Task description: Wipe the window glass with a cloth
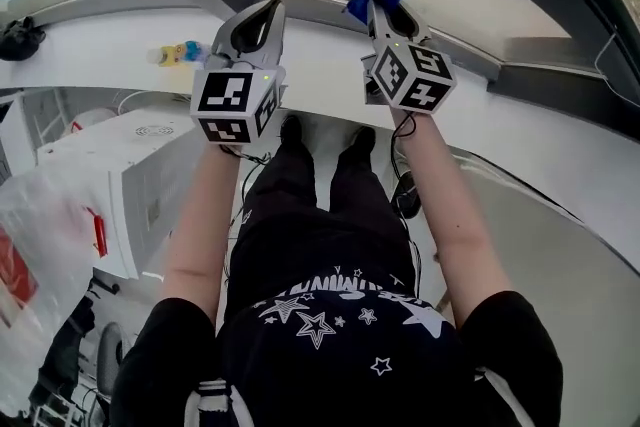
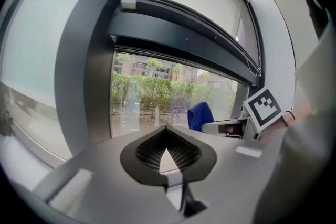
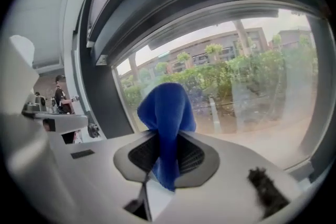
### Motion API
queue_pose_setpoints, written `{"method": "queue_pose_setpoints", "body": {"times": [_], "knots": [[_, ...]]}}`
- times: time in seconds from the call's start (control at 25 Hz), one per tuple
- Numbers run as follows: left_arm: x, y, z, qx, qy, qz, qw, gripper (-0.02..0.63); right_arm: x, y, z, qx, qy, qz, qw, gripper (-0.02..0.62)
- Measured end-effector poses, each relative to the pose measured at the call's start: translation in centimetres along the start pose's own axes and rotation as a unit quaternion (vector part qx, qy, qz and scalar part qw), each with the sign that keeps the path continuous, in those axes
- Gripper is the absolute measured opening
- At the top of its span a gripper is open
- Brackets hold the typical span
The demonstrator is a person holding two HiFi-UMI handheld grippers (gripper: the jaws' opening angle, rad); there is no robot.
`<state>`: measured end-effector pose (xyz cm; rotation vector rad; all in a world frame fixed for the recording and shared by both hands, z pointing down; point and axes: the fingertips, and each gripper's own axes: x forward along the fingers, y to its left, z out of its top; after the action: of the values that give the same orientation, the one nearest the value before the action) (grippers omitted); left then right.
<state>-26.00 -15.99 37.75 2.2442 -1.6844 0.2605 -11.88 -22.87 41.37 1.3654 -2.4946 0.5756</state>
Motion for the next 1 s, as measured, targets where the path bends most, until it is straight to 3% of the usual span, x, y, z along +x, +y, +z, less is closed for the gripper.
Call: {"method": "queue_pose_setpoints", "body": {"times": [0.24,0.48,0.76,1.0], "knots": [[-2.0,5.1,-1.8,-0.008,-0.007,0.027,0.9996,0.008,7.7,9.6,-0.4,-0.033,0.013,0.079,0.996,0.077],[-3.1,8.9,-2.3,-0.014,-0.016,0.056,0.9982,0.009,13.5,14.4,-1.6,-0.052,0.026,0.109,0.992,0.077],[-4.1,9.9,-3.2,-0.015,-0.016,0.052,0.9984,0.009,15.7,13.7,-3.0,-0.024,0.028,0.091,0.995,0.077],[-2.2,7.7,-4.6,-0.018,0.010,0.038,0.9991,0.008,13.3,9.0,-3.5,0.014,0.025,0.061,0.998,0.077]]}}
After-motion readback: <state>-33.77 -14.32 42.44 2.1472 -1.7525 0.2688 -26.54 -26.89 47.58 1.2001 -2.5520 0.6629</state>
